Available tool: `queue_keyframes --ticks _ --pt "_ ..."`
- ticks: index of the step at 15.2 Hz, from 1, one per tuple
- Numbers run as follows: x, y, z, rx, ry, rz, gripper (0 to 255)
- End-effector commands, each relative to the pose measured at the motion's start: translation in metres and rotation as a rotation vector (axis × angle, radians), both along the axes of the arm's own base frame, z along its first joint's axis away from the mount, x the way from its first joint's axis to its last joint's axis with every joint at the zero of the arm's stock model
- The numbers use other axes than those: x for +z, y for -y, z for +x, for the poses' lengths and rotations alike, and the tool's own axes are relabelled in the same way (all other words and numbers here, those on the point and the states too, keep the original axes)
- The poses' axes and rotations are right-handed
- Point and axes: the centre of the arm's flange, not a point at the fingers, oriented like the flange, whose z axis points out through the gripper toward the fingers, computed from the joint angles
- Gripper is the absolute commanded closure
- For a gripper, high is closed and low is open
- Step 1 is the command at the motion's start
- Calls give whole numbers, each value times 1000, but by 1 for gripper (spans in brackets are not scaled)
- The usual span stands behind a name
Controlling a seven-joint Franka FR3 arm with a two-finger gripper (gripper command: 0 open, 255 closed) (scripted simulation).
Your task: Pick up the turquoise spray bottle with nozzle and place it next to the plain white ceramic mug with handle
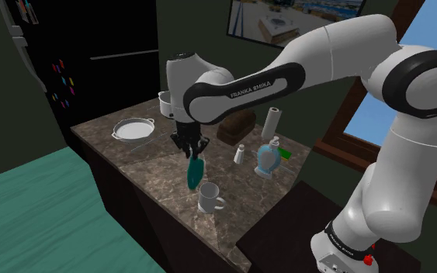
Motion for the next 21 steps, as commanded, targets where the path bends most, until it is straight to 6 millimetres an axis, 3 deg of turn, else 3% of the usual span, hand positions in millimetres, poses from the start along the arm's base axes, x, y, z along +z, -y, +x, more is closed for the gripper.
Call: queue_keyframes --ticks 1,7,15,16,21 --pt "-11 -1 0 0 1 0 255" --pt "-41 -1 0 0 1 0 255" --pt "-41 -1 0 0 1 0 255" --pt "-41 -1 0 0 1 0 0" --pt "-41 -1 0 0 0 0 0"
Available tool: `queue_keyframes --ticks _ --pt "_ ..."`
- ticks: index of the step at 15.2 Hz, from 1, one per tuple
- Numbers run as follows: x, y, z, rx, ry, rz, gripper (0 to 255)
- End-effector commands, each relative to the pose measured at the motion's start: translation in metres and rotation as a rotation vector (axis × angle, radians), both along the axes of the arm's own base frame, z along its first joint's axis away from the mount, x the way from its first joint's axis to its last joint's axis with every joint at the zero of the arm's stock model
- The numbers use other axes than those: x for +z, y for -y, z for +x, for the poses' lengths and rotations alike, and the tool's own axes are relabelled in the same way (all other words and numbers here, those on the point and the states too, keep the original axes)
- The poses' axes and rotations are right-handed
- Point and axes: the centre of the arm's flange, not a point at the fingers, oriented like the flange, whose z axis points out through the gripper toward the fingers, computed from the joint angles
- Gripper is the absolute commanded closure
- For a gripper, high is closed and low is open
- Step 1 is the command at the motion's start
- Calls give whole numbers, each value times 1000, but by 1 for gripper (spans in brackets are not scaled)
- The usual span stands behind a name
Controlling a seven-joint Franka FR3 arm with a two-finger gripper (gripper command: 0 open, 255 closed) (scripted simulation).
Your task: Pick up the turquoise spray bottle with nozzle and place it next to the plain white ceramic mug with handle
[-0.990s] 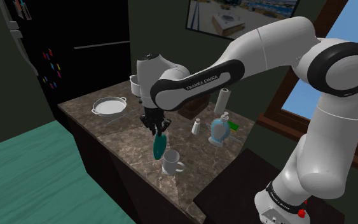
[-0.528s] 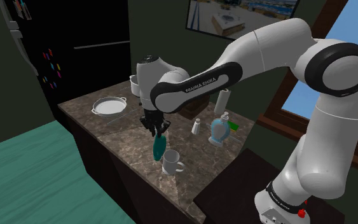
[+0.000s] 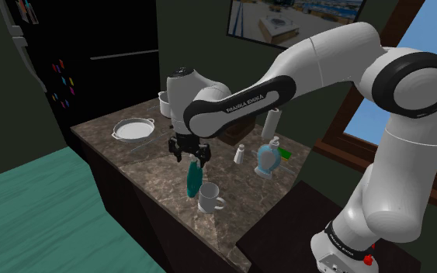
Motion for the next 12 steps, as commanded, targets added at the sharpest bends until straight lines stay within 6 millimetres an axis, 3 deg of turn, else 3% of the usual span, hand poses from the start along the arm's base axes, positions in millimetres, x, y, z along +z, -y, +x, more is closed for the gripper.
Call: queue_keyframes --ticks 1,4,12 --pt "13 -1 1 0 0 0 0" --pt "50 -6 2 0 0 0 0" --pt "50 -6 2 0 0 0 0"
